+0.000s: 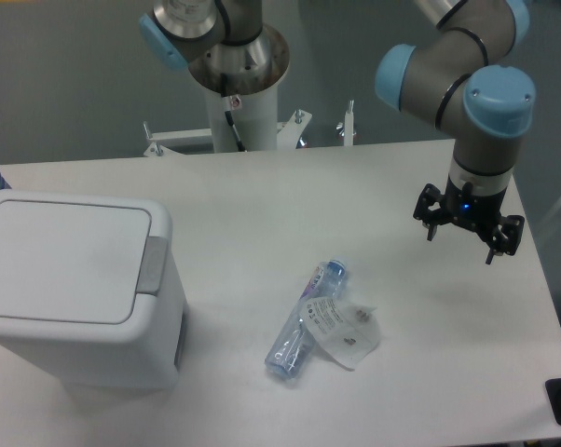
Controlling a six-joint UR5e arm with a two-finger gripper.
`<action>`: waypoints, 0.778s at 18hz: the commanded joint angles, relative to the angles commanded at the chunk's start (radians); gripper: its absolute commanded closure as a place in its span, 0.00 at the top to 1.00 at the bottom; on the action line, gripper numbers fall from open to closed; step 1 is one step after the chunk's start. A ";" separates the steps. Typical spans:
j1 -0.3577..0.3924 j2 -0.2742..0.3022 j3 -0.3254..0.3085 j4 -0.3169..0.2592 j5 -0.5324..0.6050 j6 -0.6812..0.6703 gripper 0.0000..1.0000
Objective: Open the trash can
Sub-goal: 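Move the open gripper toward the white trash can's grey lid tab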
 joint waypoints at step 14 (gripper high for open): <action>0.002 0.074 -0.054 0.014 -0.230 -0.191 1.00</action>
